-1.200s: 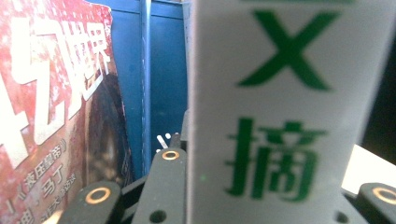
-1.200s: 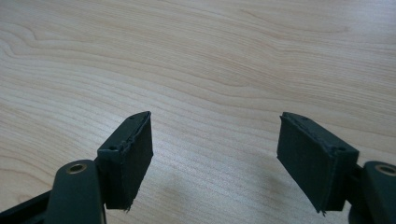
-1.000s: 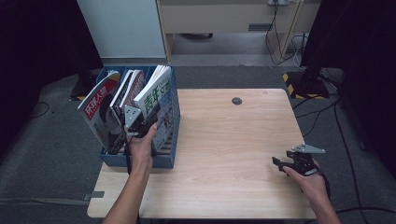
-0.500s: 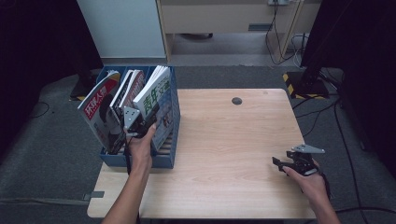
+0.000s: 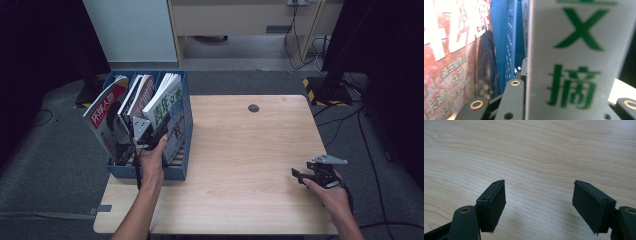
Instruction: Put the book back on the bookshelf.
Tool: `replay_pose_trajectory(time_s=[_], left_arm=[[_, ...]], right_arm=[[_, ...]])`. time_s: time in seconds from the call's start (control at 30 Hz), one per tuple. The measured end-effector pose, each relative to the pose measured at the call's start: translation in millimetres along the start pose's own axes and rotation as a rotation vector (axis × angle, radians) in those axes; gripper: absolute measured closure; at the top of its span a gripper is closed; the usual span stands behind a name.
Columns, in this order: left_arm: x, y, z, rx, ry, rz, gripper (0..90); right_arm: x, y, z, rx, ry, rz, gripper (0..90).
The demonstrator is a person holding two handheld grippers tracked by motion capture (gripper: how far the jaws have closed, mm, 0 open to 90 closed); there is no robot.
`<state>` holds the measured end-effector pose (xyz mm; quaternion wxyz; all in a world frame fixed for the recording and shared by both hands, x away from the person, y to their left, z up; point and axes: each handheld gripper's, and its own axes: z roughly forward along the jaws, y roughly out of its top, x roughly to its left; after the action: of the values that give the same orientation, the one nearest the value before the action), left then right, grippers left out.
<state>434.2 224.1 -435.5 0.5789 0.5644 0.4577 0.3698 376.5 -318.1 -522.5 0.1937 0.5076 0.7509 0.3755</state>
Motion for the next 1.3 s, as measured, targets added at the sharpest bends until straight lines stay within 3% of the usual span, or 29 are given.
replay_pose_trajectory(time_s=[0.47, 0.67, 1.03, 1.13, 1.3], left_arm=[[-0.2, -1.5, -3.5, -0.025, -0.001, 0.007, 73.5], [-1.7, -5.6, -2.0, -0.009, -0.001, 0.029, 73.5], [0.5, -7.2, -2.3, 0.002, 0.029, -0.01, 73.4], [0.9, -6.9, -2.5, 0.008, 0.026, -0.006, 73.4], [3.5, -7.3, -3.9, 0.017, 0.027, -0.035, 73.1]], right_arm=[[0.4, 0.0, 0.3, 0.004, -0.001, 0.002, 26.8], [0.6, 0.1, 0.9, 0.007, -0.002, 0.002, 26.8], [1.1, 0.2, 0.8, 0.008, 0.0, 0.003, 26.8], [1.0, 0.3, 0.5, 0.005, 0.0, 0.005, 26.9], [0.0, 0.1, -0.2, 0.005, 0.0, 0.004, 26.9]])
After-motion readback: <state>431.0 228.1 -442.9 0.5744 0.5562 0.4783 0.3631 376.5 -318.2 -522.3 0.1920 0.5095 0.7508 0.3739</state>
